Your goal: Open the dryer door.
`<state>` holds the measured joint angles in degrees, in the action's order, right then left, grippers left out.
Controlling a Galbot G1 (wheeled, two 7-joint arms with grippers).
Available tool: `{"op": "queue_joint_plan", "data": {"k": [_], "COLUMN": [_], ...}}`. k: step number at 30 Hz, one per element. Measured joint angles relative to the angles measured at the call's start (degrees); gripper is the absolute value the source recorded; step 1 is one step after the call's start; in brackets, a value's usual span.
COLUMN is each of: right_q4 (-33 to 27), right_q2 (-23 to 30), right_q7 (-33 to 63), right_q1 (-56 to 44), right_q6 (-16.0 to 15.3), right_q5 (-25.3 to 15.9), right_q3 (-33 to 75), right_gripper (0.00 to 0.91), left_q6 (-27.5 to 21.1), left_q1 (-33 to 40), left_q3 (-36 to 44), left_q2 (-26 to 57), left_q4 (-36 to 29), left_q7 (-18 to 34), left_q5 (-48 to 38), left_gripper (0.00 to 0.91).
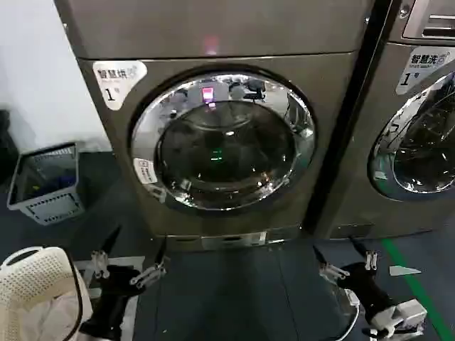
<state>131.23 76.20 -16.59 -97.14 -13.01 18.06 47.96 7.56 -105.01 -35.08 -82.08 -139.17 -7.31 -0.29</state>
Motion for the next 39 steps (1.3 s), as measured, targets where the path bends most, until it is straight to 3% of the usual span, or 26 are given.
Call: {"op": "queue_joint_plan", "data": {"k": [5, 17, 28, 39], "right_q4": [-0.56, -5.41, -12.28, -19.61], "right_q2": [-1.33, -11.16, -20.78, -25.26], "right_q7": [-1.18, -1.38, -1.35, -5.09], "right_q1": [1.32, 9.40, 24.98, 42.44], "right_q6": [-1.27, 1.17, 2.23, 3.75], "right_q5": [1.96, 10.05, 16.94, 21.78], "right_q3": [-0.61, -6.68, -19.47, -34.62], "right_gripper": [0.907, 0.907, 0.907, 0.907], "left_q6": [-0.22, -1.02, -1.26, -1.57], "left_q1": [-0.02, -0.55, -1.26, -1.96], "left_q3": [-0.03, -0.04, -0.19, -0.37], "left_q2": [0.11, 0.29, 0.05, 0.19], "left_q4": [-0.27, -1.69, -2.31, -3.24], "left_q7": [-0.30, -0.69, -0.90, -0.90], "left_q5": [-0.66, -1.50, -1.64, -1.64], "left_gripper": [0.907, 0.907, 0.907, 0.907]}}
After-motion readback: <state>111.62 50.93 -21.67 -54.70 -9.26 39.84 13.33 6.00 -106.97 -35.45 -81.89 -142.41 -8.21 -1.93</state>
